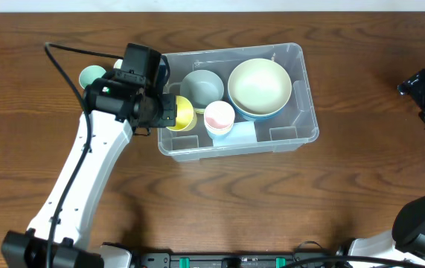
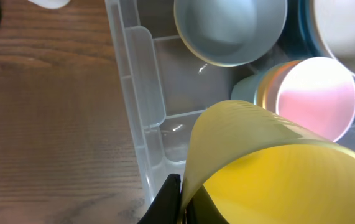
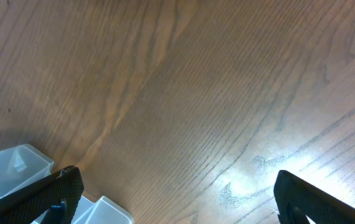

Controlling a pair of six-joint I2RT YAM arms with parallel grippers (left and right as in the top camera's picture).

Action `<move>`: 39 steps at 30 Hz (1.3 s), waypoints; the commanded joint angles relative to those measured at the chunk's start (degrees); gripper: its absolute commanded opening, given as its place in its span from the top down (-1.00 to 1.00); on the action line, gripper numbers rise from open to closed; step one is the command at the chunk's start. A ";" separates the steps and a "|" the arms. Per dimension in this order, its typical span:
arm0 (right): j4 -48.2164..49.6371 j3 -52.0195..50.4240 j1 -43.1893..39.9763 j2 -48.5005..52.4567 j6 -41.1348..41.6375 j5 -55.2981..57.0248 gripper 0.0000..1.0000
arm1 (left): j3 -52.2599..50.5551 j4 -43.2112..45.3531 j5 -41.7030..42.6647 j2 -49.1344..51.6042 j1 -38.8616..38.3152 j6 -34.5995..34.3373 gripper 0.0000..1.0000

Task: Pack container
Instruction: 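Lift the yellow cup and carry it into the container, then lower the yellow cup into the container's left front and release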

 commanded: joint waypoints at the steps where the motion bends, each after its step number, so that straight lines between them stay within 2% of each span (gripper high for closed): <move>1: -0.07 0.07 -0.50 -0.39 -0.35 0.17 -0.98 | -0.28 -0.28 -0.66 2.14 -0.09 0.52 0.88; 39: -0.07 0.07 -0.50 -0.39 -0.35 0.17 -0.98 | -0.35 -0.92 -0.68 16.59 -0.09 0.55 0.88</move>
